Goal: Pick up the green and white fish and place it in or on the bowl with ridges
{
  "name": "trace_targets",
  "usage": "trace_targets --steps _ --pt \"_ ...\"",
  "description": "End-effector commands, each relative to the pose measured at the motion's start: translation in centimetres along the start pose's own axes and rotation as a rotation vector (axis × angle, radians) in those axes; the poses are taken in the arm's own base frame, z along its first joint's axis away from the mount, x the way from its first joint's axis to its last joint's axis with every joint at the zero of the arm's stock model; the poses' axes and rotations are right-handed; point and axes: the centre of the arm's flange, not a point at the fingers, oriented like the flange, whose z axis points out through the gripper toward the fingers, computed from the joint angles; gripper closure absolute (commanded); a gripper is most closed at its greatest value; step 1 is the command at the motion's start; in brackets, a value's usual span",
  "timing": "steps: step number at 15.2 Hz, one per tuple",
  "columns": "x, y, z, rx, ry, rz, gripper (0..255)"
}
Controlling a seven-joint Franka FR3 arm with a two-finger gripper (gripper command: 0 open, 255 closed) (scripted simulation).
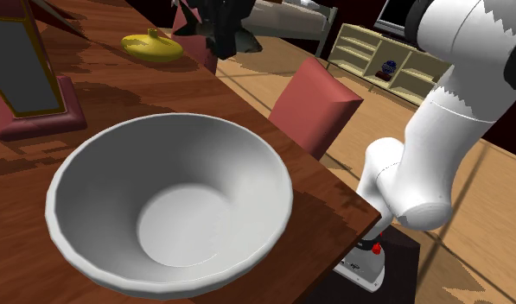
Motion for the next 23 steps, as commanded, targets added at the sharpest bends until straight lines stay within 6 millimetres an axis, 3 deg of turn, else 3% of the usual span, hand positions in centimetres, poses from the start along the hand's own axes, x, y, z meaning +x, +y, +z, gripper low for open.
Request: trace_targets --steps 1,8,19,23 --pt "1.7 -2.0 -0.4 0.000 0.000 0.002 255" --pt "8.5 -9.0 -2.0 0.001 0.000 0.002 255" --pt "10.3 -8.8 3.5 0.000 0.000 0.002 255" --pt "10.4 -8.8 3.8 0.000 0.000 0.002 255"
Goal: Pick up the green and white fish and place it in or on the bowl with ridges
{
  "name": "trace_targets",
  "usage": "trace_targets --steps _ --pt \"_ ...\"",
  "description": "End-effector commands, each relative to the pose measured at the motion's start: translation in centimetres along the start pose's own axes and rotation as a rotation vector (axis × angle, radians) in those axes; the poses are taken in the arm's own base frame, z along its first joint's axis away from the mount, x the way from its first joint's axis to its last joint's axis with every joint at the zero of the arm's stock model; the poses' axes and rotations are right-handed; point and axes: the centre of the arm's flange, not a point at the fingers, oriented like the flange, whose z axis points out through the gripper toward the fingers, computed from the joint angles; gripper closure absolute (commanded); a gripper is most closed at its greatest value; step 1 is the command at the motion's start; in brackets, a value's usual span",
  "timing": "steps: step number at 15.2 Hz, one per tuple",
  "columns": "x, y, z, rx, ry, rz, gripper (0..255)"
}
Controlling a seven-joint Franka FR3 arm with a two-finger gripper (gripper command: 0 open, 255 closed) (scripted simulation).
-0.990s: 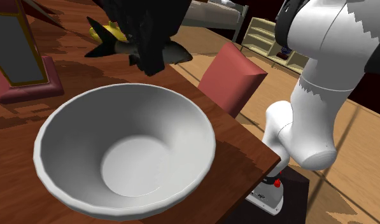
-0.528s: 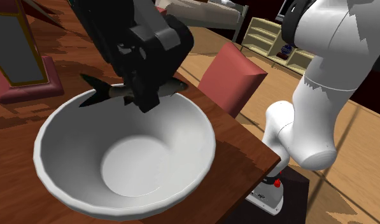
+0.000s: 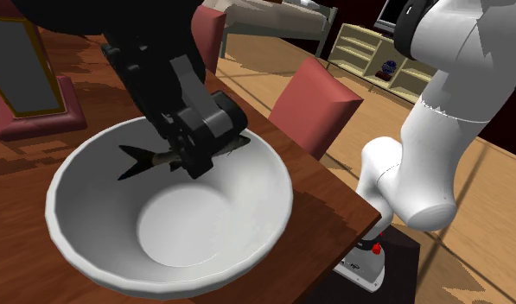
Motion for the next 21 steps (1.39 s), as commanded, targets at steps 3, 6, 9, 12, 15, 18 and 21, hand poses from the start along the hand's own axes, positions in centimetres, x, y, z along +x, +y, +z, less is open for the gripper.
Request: trace_targets --steps 3,6,9,12,15,18,21 --pt "0.0 0.0 0.1 0.000 0.000 0.000 255" --pt "0.0 0.0 0.0 0.000 0.000 0.000 0" --pt "0.0 0.0 0.0 0.000 0.000 0.000 0" --pt "0.0 0.0 -1.3 0.000 0.000 0.000 0" --pt "0.0 0.0 -4.9 0.000 0.000 0.000 0" --pt "0.0 0.0 -4.9 0.000 0.000 0.000 0" --pt "0.0 0.0 -4.9 0.000 0.000 0.000 0"
